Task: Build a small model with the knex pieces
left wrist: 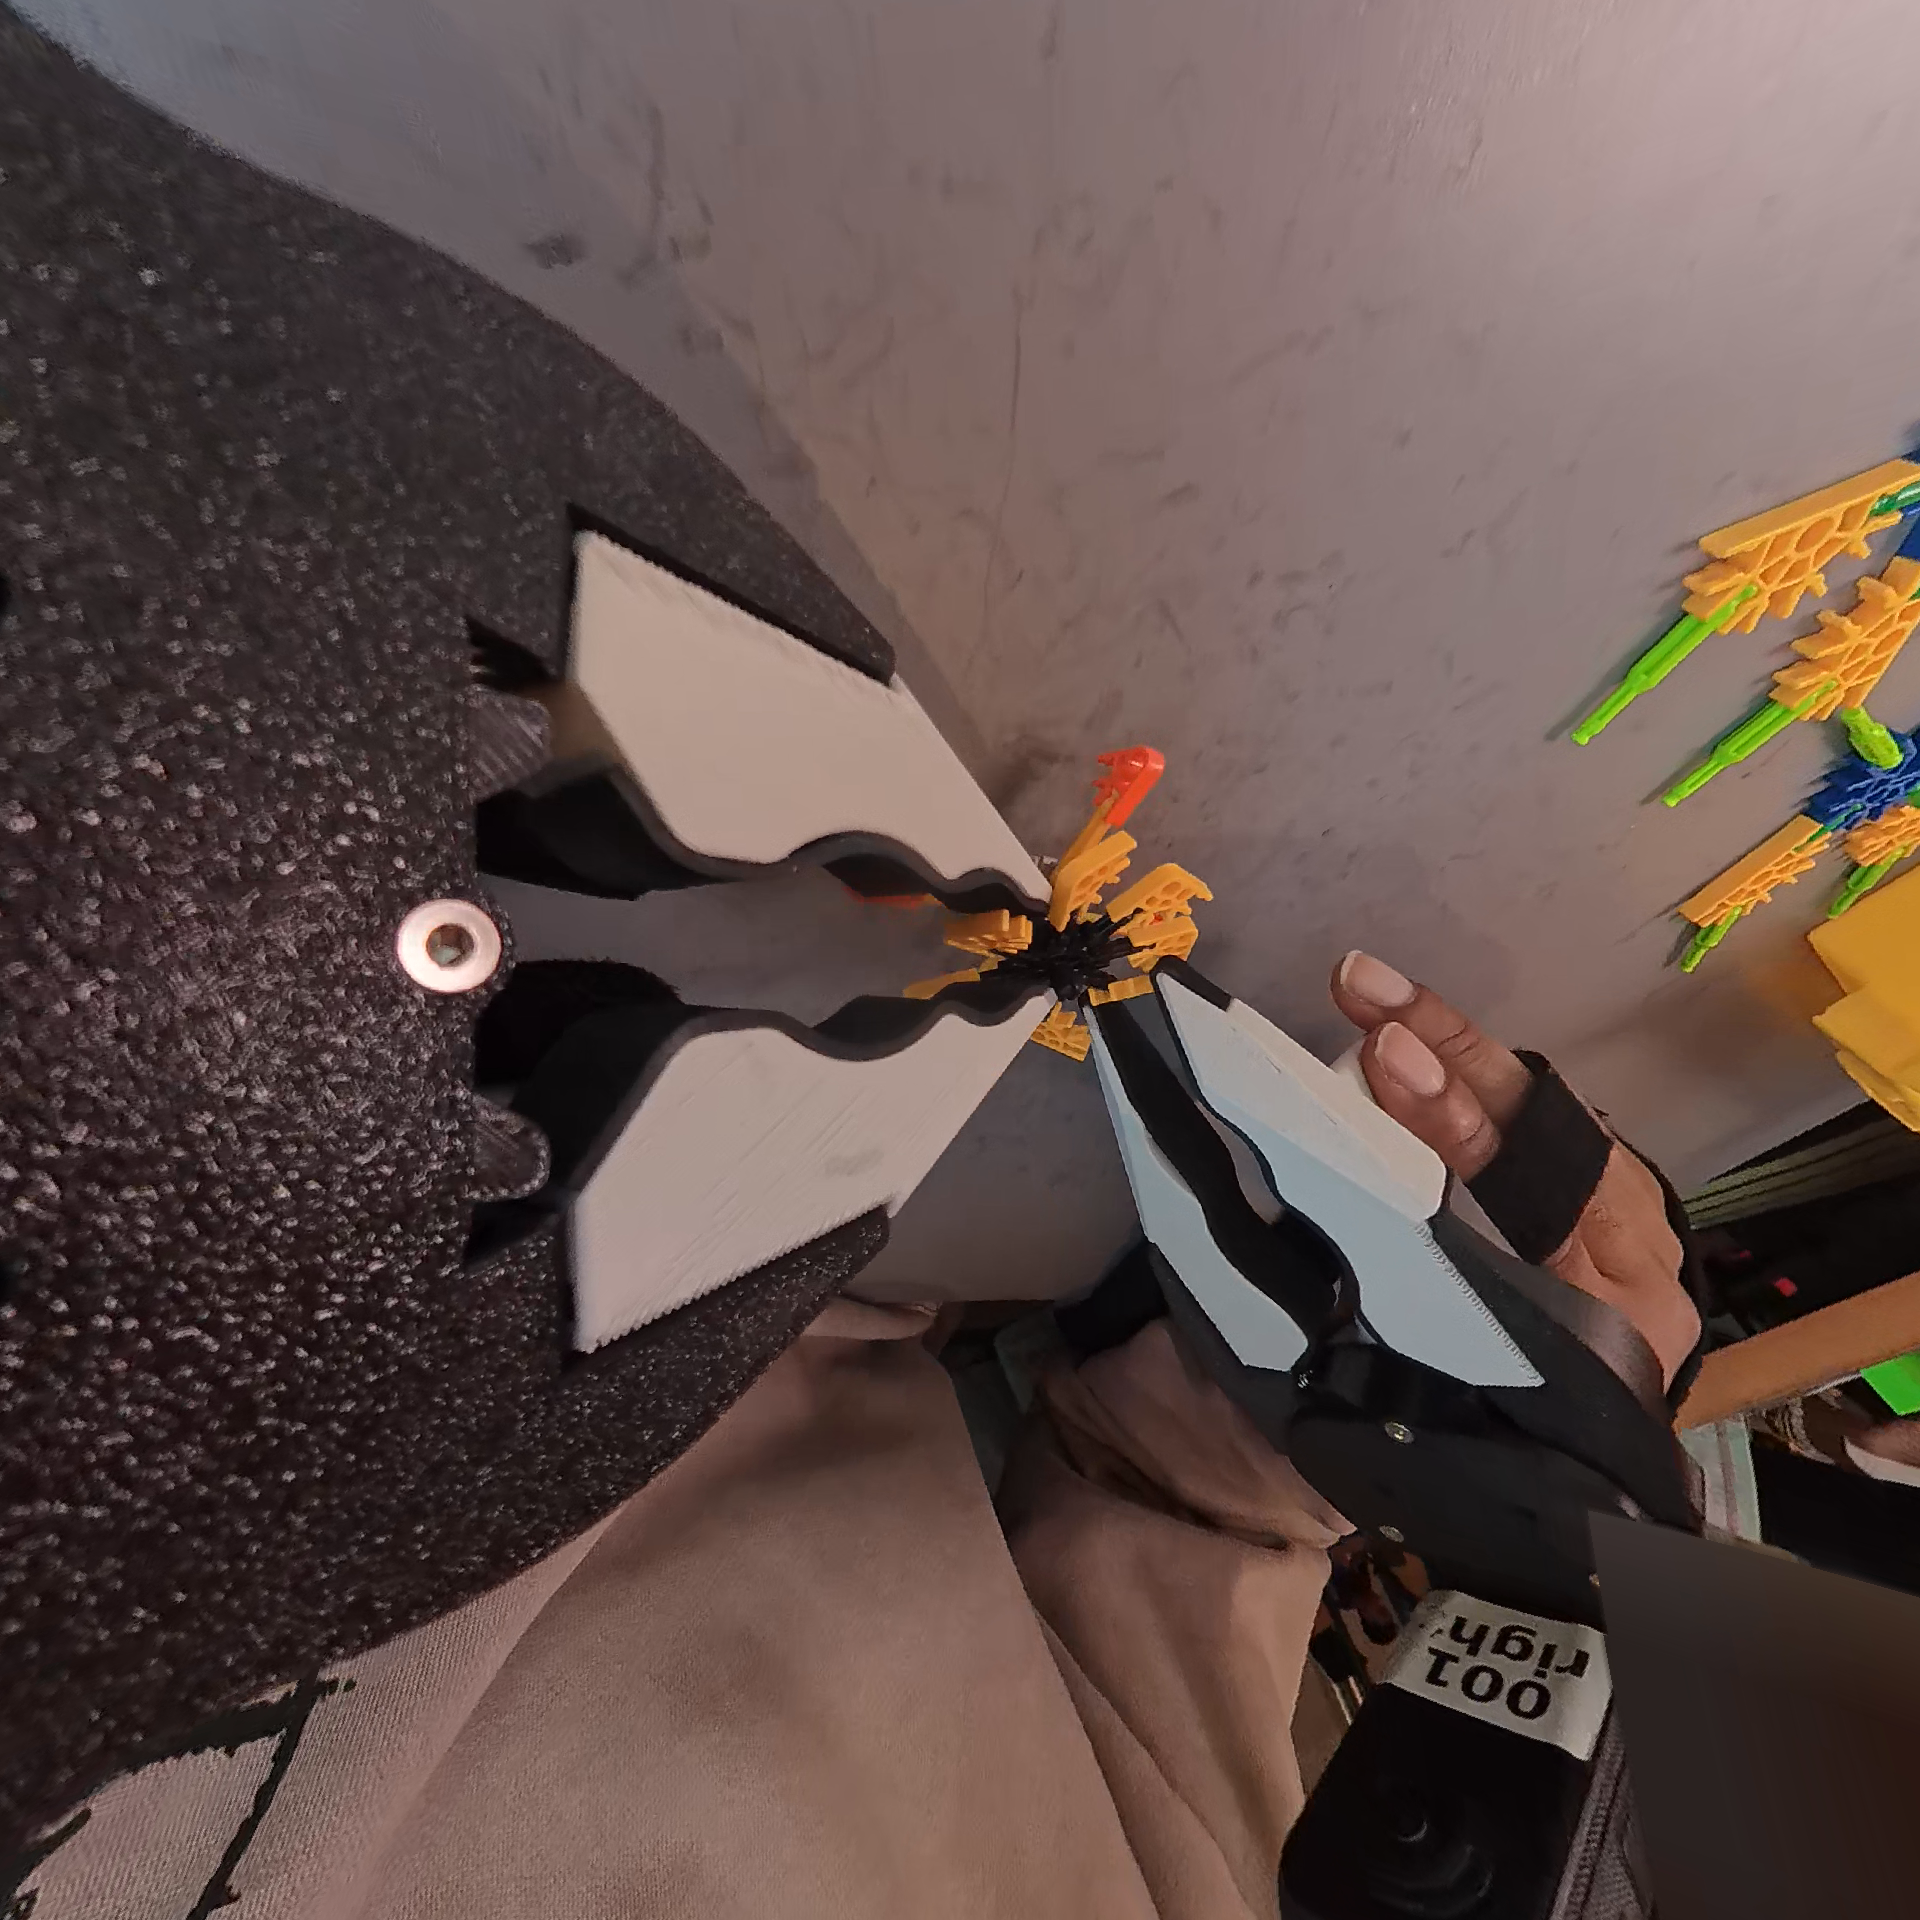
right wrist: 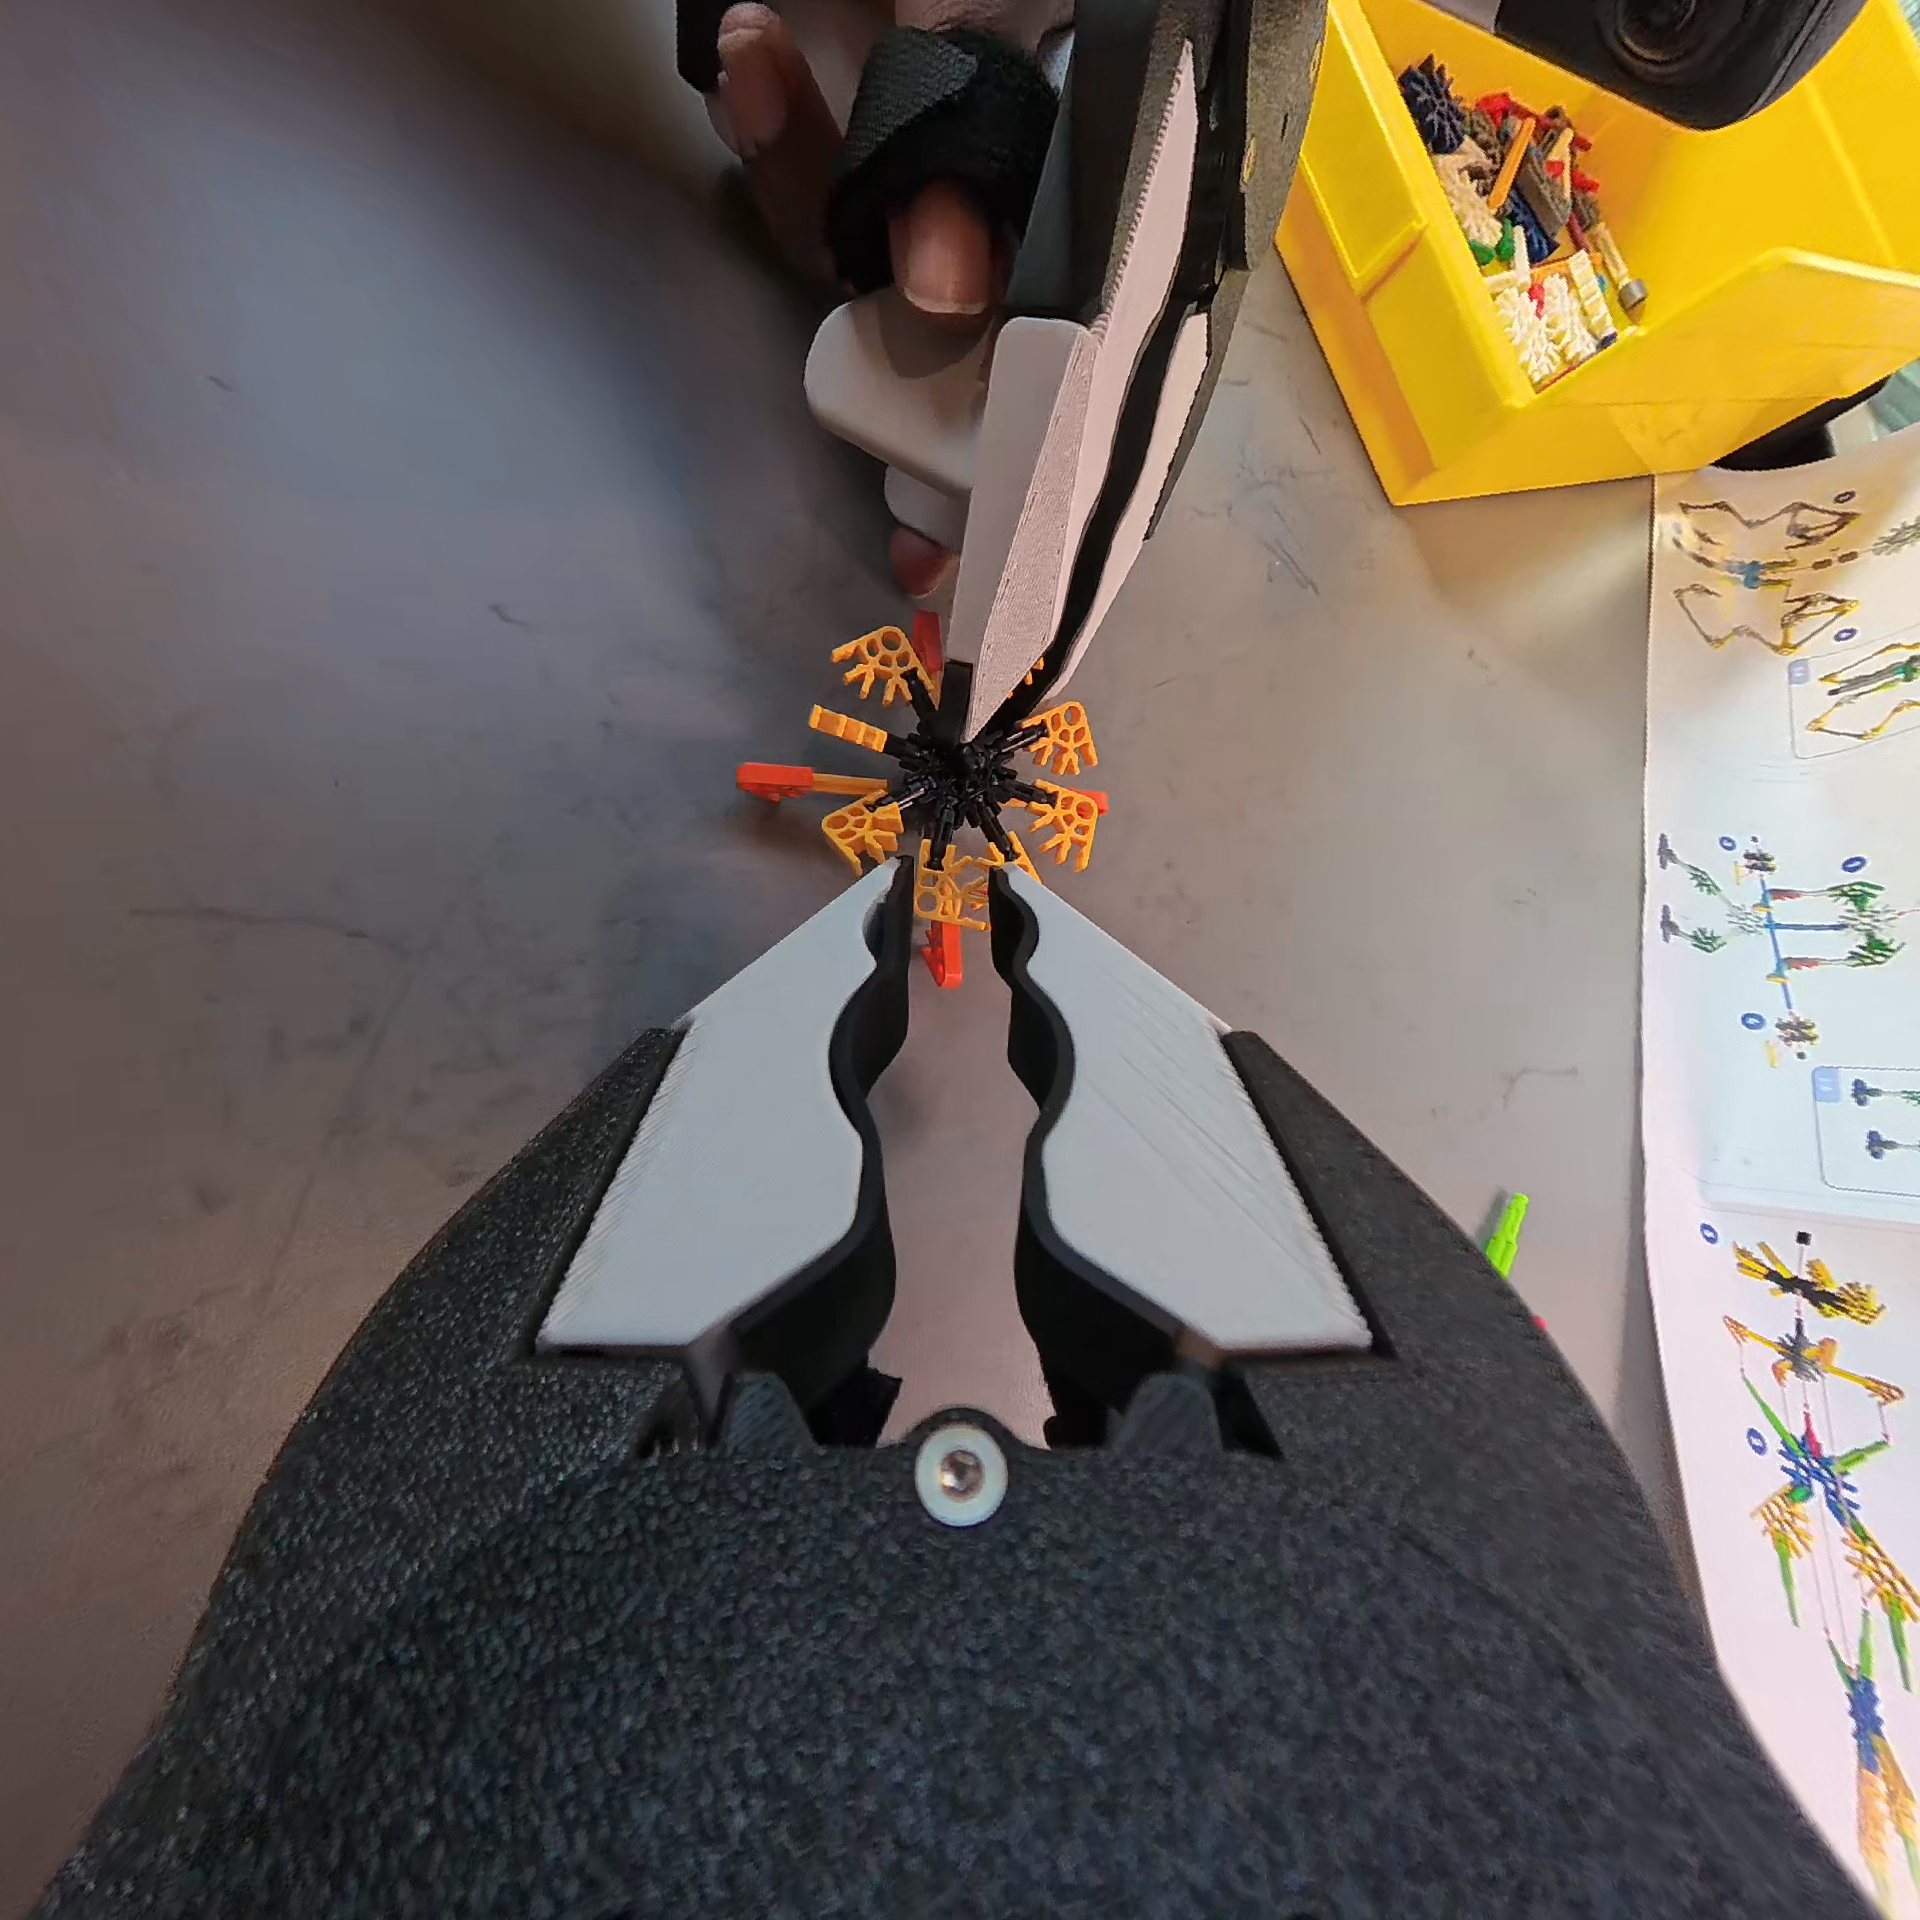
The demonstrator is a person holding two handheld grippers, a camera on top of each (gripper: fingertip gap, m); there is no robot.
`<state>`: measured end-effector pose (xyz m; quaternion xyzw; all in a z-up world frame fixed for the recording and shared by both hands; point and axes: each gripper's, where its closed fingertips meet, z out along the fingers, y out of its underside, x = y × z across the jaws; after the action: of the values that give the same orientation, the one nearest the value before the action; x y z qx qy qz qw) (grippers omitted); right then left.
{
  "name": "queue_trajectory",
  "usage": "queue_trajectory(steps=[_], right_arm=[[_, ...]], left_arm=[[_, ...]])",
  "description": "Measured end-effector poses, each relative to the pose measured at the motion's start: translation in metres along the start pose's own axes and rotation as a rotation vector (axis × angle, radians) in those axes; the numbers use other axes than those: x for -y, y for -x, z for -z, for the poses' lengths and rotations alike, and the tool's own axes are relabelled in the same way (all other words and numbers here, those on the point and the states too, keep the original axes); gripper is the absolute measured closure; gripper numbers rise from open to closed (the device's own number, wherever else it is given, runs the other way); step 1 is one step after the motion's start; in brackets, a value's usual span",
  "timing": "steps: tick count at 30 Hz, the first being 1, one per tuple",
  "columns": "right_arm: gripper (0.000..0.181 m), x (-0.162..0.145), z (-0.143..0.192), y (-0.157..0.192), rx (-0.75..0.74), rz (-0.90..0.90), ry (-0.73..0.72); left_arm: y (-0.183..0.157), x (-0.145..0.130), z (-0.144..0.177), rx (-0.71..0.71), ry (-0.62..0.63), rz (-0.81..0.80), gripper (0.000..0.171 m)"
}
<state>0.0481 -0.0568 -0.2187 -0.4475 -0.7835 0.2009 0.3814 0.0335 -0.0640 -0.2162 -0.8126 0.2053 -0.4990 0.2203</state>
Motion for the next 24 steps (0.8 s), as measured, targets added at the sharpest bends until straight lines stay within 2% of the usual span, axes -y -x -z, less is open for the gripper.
queue_trajectory(steps=[7, 12, 21, 24], right_arm=[[0.168, 0.003, 0.001, -0.01, -0.101, 0.104, -0.007], [0.169, 0.002, -0.002, -0.011, -0.119, 0.141, -0.001], [0.17, -0.002, 0.002, -0.003, -0.038, 0.066, 0.023], [0.17, -0.003, 0.01, 0.001, 0.012, 0.006, 0.032]], left_arm=[[-0.001, 0.006, 0.004, -0.08, -0.046, 0.114, 0.164], [0.001, 0.005, 0.004, -0.076, -0.042, 0.129, 0.164], [0.0, 0.007, 0.006, -0.051, -0.048, 0.079, 0.164], [-0.009, 0.013, 0.007, -0.06, -0.074, 0.015, 0.165]])
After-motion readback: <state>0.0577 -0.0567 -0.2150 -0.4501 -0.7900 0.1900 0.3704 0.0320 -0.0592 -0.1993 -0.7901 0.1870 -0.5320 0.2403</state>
